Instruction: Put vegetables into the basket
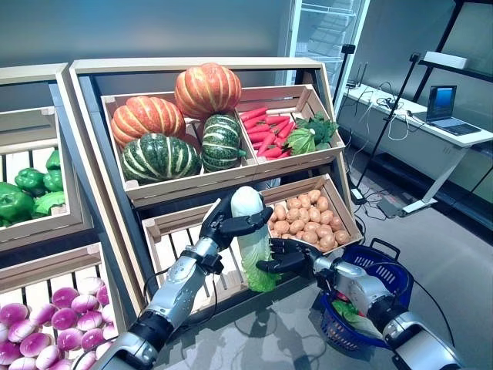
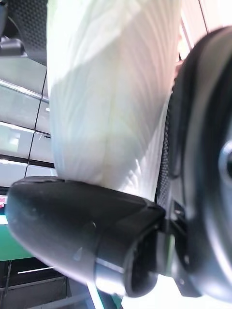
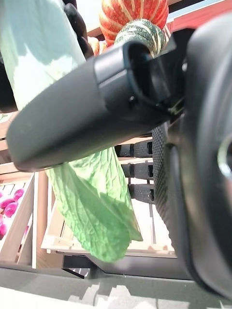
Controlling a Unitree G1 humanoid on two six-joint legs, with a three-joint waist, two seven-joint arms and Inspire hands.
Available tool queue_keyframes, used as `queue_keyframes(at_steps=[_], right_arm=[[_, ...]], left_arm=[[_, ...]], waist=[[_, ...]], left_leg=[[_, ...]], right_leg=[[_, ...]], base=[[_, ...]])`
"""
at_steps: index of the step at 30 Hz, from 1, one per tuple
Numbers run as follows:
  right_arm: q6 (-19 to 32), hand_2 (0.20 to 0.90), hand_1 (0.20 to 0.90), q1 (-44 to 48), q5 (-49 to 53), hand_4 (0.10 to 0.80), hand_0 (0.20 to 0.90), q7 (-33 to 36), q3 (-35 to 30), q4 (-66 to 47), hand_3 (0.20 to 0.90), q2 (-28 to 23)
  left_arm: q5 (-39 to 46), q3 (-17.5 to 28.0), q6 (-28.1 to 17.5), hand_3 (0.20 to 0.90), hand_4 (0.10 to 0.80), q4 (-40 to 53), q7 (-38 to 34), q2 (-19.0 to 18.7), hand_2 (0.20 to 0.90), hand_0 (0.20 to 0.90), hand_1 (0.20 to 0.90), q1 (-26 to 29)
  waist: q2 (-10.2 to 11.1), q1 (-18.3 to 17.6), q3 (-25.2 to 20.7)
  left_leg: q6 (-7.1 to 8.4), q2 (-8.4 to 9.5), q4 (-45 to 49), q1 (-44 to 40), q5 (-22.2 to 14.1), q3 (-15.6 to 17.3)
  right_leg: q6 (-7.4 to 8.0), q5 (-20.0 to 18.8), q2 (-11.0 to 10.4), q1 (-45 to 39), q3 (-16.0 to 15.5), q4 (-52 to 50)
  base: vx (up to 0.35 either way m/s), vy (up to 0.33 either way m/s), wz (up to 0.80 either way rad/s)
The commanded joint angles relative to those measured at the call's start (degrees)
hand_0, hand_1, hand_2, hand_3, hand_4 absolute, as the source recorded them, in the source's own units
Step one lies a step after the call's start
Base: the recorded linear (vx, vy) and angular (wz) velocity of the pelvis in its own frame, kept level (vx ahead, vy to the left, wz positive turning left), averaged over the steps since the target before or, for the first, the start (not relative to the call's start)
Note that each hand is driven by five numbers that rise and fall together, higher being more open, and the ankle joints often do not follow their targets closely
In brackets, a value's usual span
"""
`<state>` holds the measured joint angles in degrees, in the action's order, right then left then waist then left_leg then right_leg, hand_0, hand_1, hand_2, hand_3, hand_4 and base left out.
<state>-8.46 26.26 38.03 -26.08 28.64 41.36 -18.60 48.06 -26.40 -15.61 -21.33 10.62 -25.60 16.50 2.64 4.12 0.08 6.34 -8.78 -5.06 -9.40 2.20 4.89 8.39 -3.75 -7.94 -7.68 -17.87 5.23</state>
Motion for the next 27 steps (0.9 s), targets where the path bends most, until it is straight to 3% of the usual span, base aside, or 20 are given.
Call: queue_keyframes(at_steps=[1,12,14,23,27], right_arm=[[4.02,0.3,0.3,9.87,0.86,0.4,0.3,10.06,-5.11,2.39,0.3,-1.2],[5.31,0.3,0.3,3.22,-0.97,0.4,0.3,8.85,-13.64,4.97,0.3,-15.14],[6.05,0.3,0.3,1.75,-0.57,0.4,0.3,7.94,-16.52,6.23,0.3,-18.3],[8.23,0.3,0.3,-1.97,0.05,0.4,0.3,8.28,-23.34,8.42,0.3,-22.76],[7.13,0.3,0.3,-5.41,0.87,0.4,0.3,13.38,-27.74,10.03,0.3,-22.18]], left_arm=[[-0.41,-6.25,-2.79,0.9,0.8,11.04,7.88,8.24,0.9,0.9,0.9,9.13],[-3.67,4.69,-3.52,0.9,0.8,7.37,7.61,-2.45,0.9,0.9,0.9,5.16],[-4.41,8.57,-4.2,0.9,0.8,5.25,8.34,-5.07,0.9,0.9,0.9,4.28],[-11.76,15.74,-7.36,0.9,0.8,-1.22,4.53,-9.1,0.9,0.9,0.9,2.36],[-14.72,18.76,-8.01,0.9,0.8,-4.8,1.91,-9.68,0.9,0.9,0.9,-0.49]], waist=[[-0.25,0.33,-1.2],[-0.32,-0.41,-0.79],[-0.18,-0.54,-0.56],[-0.35,-1.28,-0.21],[-0.48,-1.44,0.01]], left_leg=[[-5.0,3.86,0.06,-0.87,-7.51,0.89],[-4.87,3.39,0.06,-0.77,-7.17,2.52],[-4.75,3.38,0.06,-0.64,-7.11,2.84],[-4.47,3.28,0.06,-0.45,-7.13,3.54],[-4.5,3.21,0.06,-0.74,-7.34,3.91]], right_leg=[[-2.73,5.78,0.81,-2.65,0.48,-0.23],[-2.75,5.4,1.2,-2.2,1.06,-0.23],[-2.72,5.32,1.35,-2.05,1.24,-0.23],[-2.74,5.55,1.69,-1.71,1.74,-0.23],[-2.74,5.85,1.69,-1.95,1.97,-0.23]], base=[[0.0,0.0,0.0],[-0.004,-0.005,-0.01],[-0.01,-0.026,-0.12],[0.006,-0.009,-0.04],[0.06,-0.026,-0.14]])
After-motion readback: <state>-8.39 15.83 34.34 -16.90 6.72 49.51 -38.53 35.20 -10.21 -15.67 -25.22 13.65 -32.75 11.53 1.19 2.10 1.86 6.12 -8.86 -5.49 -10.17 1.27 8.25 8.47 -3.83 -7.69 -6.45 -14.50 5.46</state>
